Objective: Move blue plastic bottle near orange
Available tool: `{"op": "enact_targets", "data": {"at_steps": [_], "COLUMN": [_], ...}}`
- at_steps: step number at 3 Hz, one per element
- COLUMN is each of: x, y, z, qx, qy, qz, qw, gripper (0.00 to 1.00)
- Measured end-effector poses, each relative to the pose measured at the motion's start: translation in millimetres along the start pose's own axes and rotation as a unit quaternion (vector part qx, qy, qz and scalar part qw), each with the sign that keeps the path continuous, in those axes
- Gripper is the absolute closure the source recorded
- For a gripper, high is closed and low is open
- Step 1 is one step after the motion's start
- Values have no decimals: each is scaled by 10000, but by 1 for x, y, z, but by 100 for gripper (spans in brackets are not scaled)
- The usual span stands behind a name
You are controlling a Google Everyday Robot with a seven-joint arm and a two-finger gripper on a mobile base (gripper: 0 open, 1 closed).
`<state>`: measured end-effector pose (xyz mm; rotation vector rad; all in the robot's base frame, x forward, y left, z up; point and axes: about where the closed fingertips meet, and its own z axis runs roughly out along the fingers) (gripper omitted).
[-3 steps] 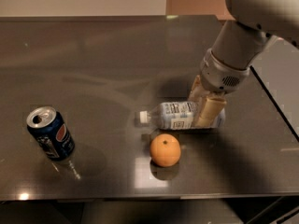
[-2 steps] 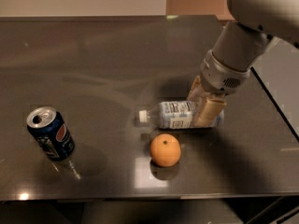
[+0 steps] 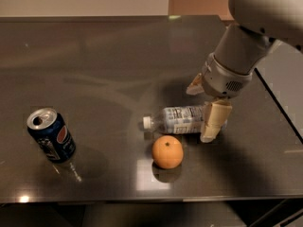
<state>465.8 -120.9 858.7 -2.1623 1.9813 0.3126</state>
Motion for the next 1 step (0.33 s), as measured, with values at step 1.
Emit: {"op": "enact_targets", "data": {"at_steps": [1], "x": [0], "y": [0], "z": [0], "qx": [1], "qy": [0], "qz": [0], "qw": [10000], "gripper": [0]}}
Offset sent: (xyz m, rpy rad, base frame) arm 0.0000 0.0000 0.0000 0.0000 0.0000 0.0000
